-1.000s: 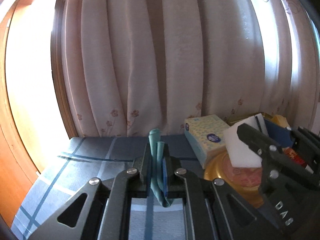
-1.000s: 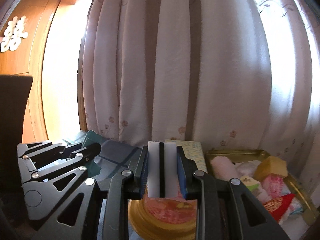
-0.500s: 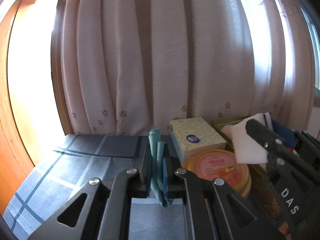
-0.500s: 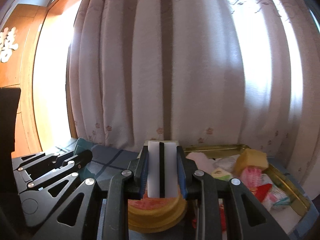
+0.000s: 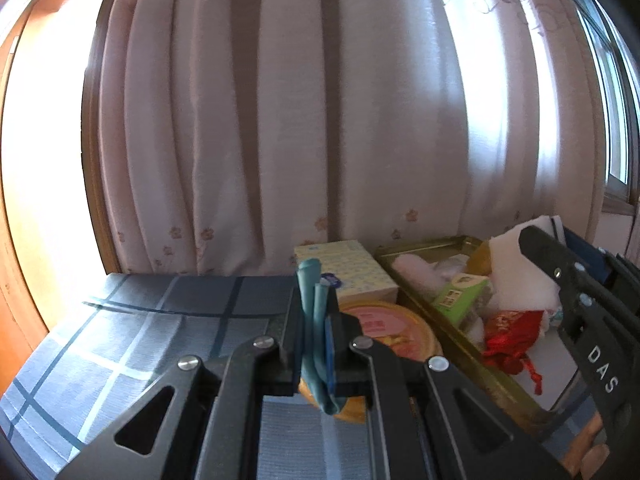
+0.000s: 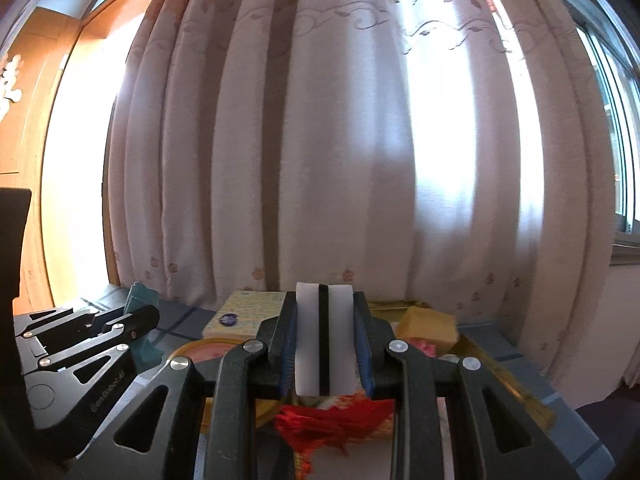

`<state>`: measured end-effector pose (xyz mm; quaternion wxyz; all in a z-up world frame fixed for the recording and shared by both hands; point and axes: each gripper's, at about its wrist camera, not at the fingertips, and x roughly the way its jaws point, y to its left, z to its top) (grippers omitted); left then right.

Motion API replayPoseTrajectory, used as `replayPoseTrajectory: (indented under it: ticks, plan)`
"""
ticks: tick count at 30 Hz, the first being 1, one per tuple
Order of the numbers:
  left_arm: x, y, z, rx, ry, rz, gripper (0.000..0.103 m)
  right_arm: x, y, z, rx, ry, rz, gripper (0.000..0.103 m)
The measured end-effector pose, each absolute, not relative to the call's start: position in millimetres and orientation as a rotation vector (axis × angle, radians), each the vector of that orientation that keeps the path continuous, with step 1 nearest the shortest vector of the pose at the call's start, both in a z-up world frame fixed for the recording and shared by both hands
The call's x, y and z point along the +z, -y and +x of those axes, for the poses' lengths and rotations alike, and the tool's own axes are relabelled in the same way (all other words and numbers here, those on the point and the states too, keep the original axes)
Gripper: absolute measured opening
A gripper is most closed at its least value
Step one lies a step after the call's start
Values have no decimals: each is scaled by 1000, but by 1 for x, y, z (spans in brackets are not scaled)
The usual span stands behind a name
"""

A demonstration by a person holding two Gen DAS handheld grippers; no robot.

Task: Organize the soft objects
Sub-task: 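Carry the teal cloth and white sponge over the gold tray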

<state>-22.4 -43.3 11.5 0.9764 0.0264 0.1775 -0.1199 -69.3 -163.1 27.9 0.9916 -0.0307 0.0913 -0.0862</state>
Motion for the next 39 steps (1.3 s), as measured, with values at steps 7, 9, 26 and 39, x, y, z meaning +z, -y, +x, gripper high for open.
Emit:
replayPoseTrajectory:
  ticks: [7,9,26,39]
  plan:
    - [11,59,-28,-272,-357,68,6,29,183,-78,-213,-177,-48,28]
    - [12,61,-30,-277,-353,65,6,29,190,-82,-227,-174,-41,28]
    - [28,106,-52,-403,-322,61,6,29,235,-108,-291,-168,-17,28]
    - [27,169,-48,-546,-372,64,6,26,282,-93,-343,-276,4,28]
